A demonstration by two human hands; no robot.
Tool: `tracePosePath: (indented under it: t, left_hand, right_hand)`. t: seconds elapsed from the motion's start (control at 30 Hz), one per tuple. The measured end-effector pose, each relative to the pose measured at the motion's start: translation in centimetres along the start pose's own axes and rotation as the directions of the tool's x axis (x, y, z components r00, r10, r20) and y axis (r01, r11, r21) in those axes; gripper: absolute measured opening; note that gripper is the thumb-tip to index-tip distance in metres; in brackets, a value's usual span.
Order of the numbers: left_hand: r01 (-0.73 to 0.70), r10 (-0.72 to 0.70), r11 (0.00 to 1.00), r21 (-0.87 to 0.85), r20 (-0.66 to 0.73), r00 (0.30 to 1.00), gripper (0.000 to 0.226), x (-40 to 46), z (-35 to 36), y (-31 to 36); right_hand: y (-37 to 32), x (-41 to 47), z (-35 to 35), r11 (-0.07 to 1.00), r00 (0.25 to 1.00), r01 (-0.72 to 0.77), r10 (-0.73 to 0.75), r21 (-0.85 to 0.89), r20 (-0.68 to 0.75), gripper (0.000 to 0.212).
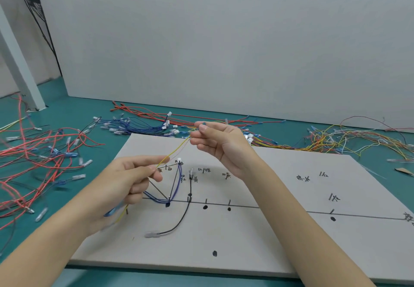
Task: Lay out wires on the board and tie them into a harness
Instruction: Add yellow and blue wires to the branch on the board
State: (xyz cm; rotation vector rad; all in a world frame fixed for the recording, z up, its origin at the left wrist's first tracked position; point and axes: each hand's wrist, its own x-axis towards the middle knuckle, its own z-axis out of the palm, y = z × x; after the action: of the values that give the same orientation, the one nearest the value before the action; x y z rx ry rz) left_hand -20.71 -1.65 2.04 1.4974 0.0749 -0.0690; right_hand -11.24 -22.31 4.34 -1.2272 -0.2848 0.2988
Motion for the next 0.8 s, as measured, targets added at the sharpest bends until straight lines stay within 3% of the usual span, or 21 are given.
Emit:
tracePosePath:
  t: [0.13,0.33,0.5,0.67,0.8]
  left_hand:
    - [-0.035,0.028,0.985,0.170,0.046,0.999,0.018,-0.7,0.0,0.2]
    - [-0.047,0.038,0.935,0.353,0.031,0.999,0.016,-1.4,-0.5,-0.3]
    - [-0.073,0.056,0.847,0.526,0.048,0.997,0.014,-2.1,-1.1,-1.4]
    - [-0.011,0.043,0.764,0.645,-0.033,0.999,0.022,-2.2,-1.4,-1.7]
    - [0.025,0.049,0.697,0.716,-0.082,0.995,0.021,-2.2,-1.1,-1.7]
  right_hand:
    - [-0.1,0.4,0.5,0.975,0.995,0.061,-0.076,-0.212,-0.062,0.019]
    - [1.1,1.3,2.0,0.891,0.998,0.034,-0.051,-0.452,-0.024,0.006]
    - [3.5,2.5,3.1,0.758,0.999,-0.013,0.031,-0.652,0.016,0.004]
    - [5.6,3.8,3.6,0.635,1.000,0.011,0.004,-0.773,0.018,0.009]
    - [6.2,4.4,3.9,0.442,1.000,0.002,-0.023,-0.897,-0.009,0.009]
